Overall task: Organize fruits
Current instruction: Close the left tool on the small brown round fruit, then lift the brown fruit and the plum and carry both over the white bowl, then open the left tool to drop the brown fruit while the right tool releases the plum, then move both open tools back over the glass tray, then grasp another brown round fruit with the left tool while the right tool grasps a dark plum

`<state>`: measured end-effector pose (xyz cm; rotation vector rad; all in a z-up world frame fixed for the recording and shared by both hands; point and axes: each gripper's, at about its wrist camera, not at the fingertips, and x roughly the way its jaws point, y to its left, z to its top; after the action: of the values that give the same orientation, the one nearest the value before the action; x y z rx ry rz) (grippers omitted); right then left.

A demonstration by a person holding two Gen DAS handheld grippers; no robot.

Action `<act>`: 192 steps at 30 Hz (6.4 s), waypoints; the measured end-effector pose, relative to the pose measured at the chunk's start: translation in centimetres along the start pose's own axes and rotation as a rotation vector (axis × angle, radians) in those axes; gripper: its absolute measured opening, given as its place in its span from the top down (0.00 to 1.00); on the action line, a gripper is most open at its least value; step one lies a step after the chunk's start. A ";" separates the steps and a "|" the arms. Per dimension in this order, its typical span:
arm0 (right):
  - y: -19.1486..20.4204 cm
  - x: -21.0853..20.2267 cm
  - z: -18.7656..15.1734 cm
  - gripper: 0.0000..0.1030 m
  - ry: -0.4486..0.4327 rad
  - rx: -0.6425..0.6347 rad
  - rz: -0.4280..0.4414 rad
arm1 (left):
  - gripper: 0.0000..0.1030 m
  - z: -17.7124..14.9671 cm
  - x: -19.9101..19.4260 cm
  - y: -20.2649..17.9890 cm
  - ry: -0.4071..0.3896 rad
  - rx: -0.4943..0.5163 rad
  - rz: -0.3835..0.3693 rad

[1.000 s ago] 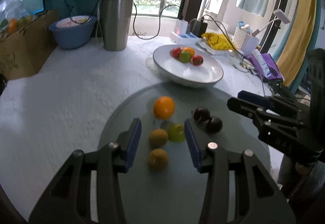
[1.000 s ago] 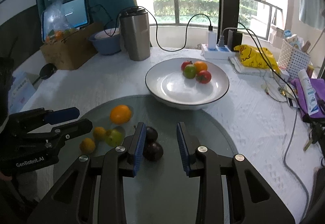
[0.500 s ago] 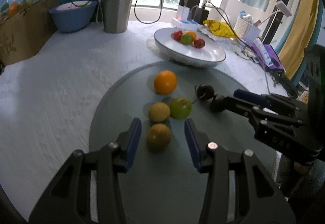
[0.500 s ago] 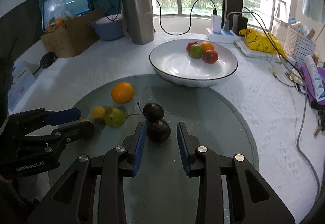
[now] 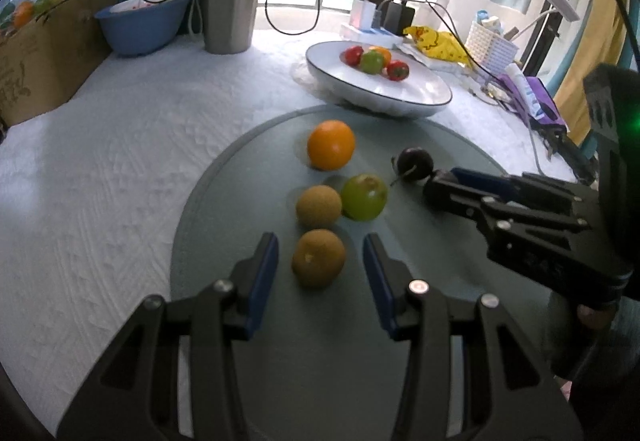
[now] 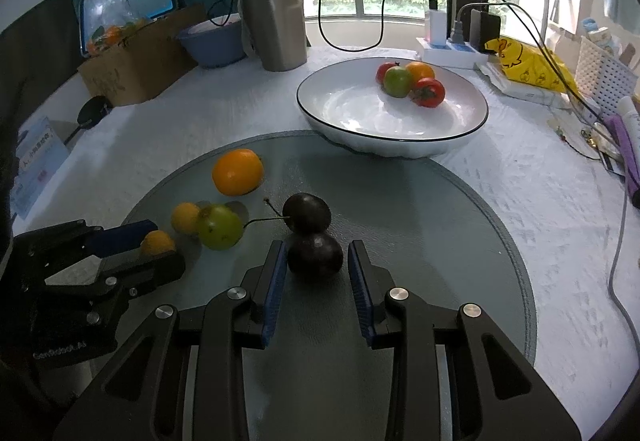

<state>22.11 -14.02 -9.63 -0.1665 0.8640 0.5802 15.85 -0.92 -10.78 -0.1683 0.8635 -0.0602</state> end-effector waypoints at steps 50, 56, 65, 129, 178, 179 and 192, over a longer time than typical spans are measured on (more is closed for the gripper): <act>-1.0 -6.3 1.4 0.70 -0.127 -0.019 -0.022 | 0.74 1.9 -3.9 -4.8 -0.112 0.138 -0.047; -1.6 -7.1 1.6 0.70 -0.143 -0.009 -0.031 | 0.74 2.7 -4.4 -5.5 -0.129 0.157 -0.048; -2.7 -7.6 2.5 0.70 -0.163 0.004 -0.039 | 0.74 4.5 -4.5 -5.9 -0.153 0.164 -0.047; -8.0 2.5 9.2 0.50 -0.082 0.044 -0.031 | 0.73 14.1 6.7 -1.7 -0.063 0.044 -0.048; -0.1 -2.7 2.0 0.50 -0.065 -0.024 -0.027 | 0.56 3.0 -1.5 1.0 -0.083 -0.034 -0.030; 0.0 -2.6 1.8 0.50 -0.062 -0.022 -0.027 | 0.56 2.7 -1.5 0.9 -0.080 -0.034 -0.031; 0.6 -1.6 0.6 0.50 -0.035 -0.020 -0.017 | 0.56 1.3 -0.6 0.7 -0.040 -0.007 -0.016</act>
<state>21.36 -13.98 -7.94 -0.1817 0.8224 0.5744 16.40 0.03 -9.64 -0.1831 0.8227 -0.0688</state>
